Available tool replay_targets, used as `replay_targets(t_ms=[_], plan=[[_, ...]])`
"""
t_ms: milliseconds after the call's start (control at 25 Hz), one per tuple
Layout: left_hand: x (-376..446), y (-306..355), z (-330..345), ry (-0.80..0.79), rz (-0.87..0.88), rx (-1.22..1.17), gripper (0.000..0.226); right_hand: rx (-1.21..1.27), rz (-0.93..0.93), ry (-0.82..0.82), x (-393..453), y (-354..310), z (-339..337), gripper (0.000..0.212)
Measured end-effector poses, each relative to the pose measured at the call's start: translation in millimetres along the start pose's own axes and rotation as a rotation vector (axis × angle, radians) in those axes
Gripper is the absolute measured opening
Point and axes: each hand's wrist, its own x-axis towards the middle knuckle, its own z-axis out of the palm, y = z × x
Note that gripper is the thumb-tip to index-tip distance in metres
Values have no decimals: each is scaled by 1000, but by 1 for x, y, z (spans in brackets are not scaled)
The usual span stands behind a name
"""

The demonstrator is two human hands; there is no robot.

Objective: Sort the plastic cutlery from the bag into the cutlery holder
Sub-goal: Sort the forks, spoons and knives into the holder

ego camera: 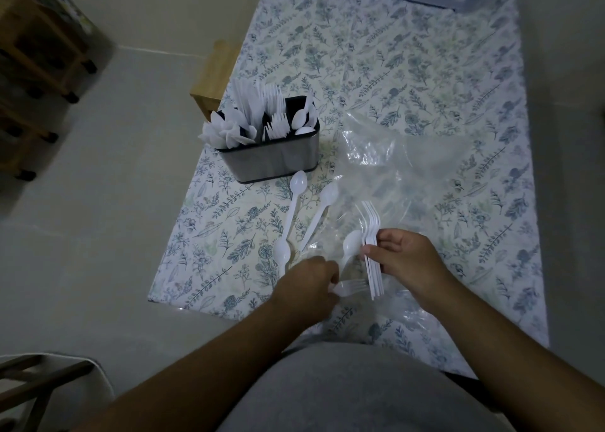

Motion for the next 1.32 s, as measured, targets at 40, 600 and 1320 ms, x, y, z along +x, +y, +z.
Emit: replay_targets(t_ms=[40,600,1320], plan=[[0,-1,3,-30,-17,42,19,0,-1,-9,-1,1,0,22],[2,-5,-23,314,-308,-924,30,98,-22,-4,-4,0,6,27],[12,13,-59,573,-22,-620,10,101,-129,-131,-7,-53,42,20]])
